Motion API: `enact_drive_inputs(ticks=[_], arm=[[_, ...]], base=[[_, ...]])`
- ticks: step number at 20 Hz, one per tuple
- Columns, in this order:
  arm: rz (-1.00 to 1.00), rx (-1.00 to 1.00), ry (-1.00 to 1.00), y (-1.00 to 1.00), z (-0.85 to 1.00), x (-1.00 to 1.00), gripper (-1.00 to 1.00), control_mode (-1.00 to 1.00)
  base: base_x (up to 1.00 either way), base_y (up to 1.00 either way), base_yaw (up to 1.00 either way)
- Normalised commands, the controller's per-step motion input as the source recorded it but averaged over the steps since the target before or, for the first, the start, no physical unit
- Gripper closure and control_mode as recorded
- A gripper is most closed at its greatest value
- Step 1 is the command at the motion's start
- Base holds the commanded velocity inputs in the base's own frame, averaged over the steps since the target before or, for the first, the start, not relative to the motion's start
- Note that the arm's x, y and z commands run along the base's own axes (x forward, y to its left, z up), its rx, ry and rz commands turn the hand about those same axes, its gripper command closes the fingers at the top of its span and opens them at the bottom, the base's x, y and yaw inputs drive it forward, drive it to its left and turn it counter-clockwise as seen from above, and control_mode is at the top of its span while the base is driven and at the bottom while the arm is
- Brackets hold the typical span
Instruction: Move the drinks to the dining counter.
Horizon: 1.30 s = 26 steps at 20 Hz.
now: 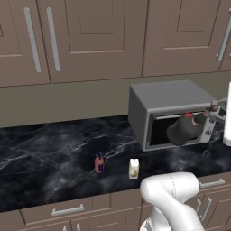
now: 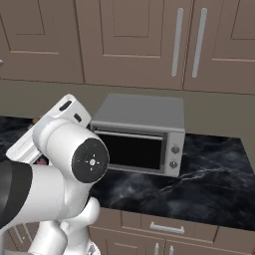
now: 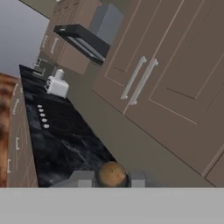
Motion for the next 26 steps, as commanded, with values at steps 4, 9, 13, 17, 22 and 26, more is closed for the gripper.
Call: enact_drive_inputs(ticks=[4, 9, 13, 17, 22, 26], arm=[[0.00, 0.00, 0.00, 0.00, 0.00, -0.02, 1.00, -1.00], [0.00, 0.00, 0.00, 0.00, 0.00, 0.00, 1.00, 1.00], [0.00, 0.00, 0.00, 0.00, 0.00, 0.00, 1.00, 1.00], [0.00, 0.00, 0.00, 0.00, 0.00, 0.00, 1.00, 1.00], [0.00, 0.00, 0.00, 0.00, 0.00, 0.00, 1.00, 1.00], [0.00, 0.00, 0.00, 0.00, 0.00, 0.00, 1.00, 1.00]], base=[[0.00, 0.00, 0.00], [-0.04, 0.00, 0.00], [-0.48, 0.00, 0.00], [-0.74, 0.00, 0.02], [-0.79, 0.00, 0.08], [-0.56, 0.00, 0.16]])
